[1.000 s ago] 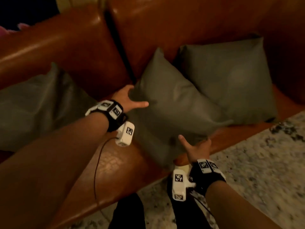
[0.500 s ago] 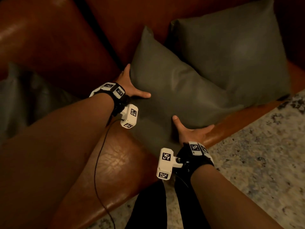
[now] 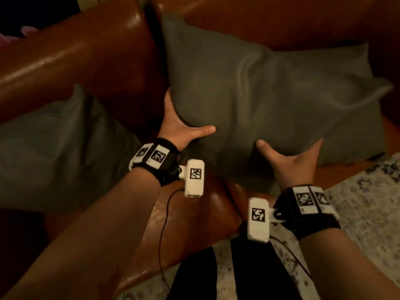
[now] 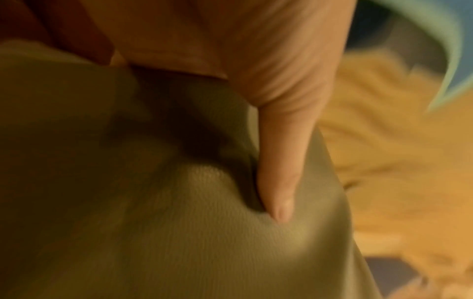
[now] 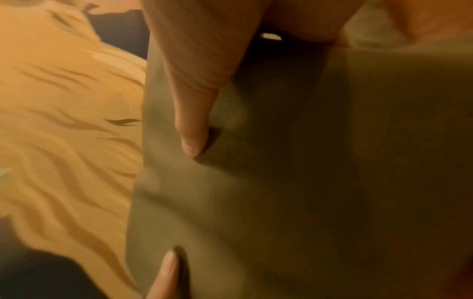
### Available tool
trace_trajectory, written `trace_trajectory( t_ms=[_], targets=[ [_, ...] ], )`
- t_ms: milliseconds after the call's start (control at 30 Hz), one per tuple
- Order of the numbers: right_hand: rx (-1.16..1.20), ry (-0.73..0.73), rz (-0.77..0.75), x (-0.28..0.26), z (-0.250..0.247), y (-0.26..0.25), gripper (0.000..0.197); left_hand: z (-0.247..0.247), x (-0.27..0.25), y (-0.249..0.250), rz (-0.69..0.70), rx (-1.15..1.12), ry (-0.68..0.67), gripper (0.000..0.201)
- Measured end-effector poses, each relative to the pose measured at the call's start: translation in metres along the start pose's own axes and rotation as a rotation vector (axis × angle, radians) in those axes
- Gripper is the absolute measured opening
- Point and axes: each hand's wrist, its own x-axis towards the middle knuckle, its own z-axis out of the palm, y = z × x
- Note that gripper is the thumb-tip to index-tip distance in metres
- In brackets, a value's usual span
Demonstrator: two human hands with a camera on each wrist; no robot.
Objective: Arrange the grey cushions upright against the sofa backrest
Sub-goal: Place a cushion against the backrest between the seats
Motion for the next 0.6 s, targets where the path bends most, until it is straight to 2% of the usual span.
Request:
trace_trajectory(
  t_ms=[100,200,267,333,400,533,600],
  targets=[
    [-0.021,-0.166,-0.15,0.032,0.009,-0.027,0.11,-0.013,-0.02,0.005,0.009,-0.092,0.213,0.135],
    [-0.017,-0.331,-0.262,0.06,0.025,-0.042,0.095,-0.018,-0.037,0.001,-0.001,-0.19,0.371,0.129],
    [-0.033,-0.424,-0.316,0.077,0.034,-0.046,0.096,-0.016,-0.048,-0.004,0.015,-0.216,0.471,0.125],
    [-0.063,-0.506,-0.359,0.096,0.044,-0.044,0.102,-0.009,-0.054,-0.014,0.013,-0.197,0.564,0.124],
    [-0.11,-0.596,-0.356,0.115,0.057,-0.034,0.111,0.004,-0.056,-0.03,-0.046,-0.183,0.588,0.128],
    [-0.259,-0.77,-0.213,0.137,0.077,0.002,0.14,0.028,-0.042,-0.063,-0.279,-0.184,0.548,0.125],
    [-0.319,-0.817,-0.151,0.14,0.082,0.02,0.154,0.03,-0.03,-0.071,-0.318,-0.171,0.561,0.125]
  ],
)
